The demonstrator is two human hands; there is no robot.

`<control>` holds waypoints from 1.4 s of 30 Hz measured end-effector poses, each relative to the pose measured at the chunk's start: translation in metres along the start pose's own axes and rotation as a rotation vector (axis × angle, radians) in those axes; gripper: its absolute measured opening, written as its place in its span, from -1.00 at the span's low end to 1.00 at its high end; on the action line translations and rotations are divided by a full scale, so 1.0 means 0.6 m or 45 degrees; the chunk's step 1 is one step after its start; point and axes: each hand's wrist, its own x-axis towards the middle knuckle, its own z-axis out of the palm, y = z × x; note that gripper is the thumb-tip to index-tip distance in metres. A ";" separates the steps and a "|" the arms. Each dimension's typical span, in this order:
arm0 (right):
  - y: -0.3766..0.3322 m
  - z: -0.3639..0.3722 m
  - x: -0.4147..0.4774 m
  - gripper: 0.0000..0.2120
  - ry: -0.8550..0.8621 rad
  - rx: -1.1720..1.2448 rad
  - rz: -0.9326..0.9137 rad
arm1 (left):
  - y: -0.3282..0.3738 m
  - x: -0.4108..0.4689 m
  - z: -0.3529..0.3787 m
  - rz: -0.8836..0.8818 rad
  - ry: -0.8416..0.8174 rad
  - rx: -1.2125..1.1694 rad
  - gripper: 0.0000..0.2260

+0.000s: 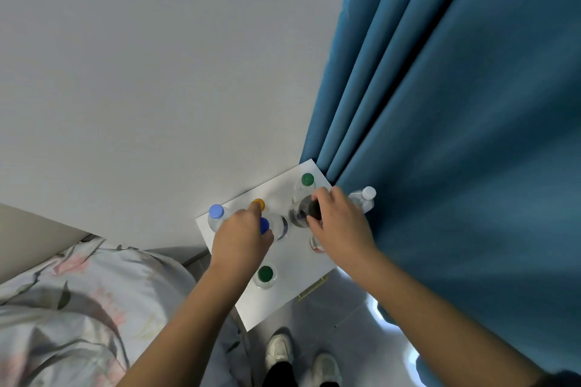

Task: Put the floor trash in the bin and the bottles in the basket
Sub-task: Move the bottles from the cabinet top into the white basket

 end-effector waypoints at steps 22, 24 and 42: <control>0.181 -0.193 -0.311 -0.74 0.660 0.551 0.731 | 0.286 -0.170 -0.036 0.491 0.121 -0.445 -0.83; 0.203 -0.201 -0.359 -0.74 0.692 0.563 0.762 | 0.317 -0.199 -0.014 0.540 0.080 -0.419 -0.83; 0.410 -0.222 -0.944 -0.76 0.922 0.502 1.206 | 0.632 -0.630 0.232 1.020 -0.203 -0.359 -0.84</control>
